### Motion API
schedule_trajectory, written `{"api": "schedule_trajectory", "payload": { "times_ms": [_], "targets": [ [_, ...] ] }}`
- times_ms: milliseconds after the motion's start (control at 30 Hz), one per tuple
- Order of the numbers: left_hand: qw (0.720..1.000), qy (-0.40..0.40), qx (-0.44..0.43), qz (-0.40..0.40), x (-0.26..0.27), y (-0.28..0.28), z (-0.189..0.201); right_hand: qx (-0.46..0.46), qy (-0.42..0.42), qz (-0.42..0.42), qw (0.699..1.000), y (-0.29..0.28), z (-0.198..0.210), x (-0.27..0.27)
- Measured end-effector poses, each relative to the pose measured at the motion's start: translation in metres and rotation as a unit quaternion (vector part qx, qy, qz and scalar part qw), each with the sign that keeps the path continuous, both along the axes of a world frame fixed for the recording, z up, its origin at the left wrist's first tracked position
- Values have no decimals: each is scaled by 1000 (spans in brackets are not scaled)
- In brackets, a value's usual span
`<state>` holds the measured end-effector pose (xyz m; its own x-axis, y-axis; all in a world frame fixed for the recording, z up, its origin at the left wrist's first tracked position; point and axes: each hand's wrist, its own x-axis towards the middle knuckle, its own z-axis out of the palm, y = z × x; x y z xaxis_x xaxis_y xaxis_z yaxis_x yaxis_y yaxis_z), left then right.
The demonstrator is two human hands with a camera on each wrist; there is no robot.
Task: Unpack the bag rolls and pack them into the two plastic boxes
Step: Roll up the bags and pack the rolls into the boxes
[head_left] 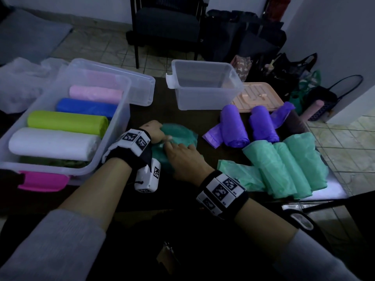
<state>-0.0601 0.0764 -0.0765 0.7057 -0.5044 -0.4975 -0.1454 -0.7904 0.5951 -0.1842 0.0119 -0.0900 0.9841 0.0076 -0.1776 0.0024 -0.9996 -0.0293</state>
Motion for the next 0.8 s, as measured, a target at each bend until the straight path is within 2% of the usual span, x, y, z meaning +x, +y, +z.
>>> {"api": "schedule_trajectory", "payload": {
  "times_ms": [100,200,267,333,400,467,533,567,633,700,800],
  "targets": [
    [992,-24,-99,69,4,-2,4,-18,-37,15,999,-2,5,-2],
    [979,-99,-157,89,6,-7,14,-45,-59,31,997,-5,8,-4],
    [969,-112,-196,100,8,-10,19,-37,-84,36,995,-9,8,-6],
    [966,-114,-209,102,7,-11,20,-34,-69,39,996,-10,8,-7],
    [969,-138,-182,94,5,-11,16,-27,-19,46,998,-11,3,-9],
    [962,-222,-136,86,-1,-12,18,-10,7,48,999,-11,0,-11],
    [945,-309,-102,29,-6,-15,22,31,27,34,999,-11,3,-10],
    [947,-309,-82,-19,-7,-18,22,52,39,27,998,-12,5,-9],
    [963,-239,-6,-127,-10,-21,19,58,57,19,996,-16,10,-6],
    [957,-178,80,-216,-11,-21,6,29,57,16,998,-17,10,-5],
    [949,-126,123,-262,-8,-15,-13,-5,52,7,999,-16,6,-8]
  ]
}}
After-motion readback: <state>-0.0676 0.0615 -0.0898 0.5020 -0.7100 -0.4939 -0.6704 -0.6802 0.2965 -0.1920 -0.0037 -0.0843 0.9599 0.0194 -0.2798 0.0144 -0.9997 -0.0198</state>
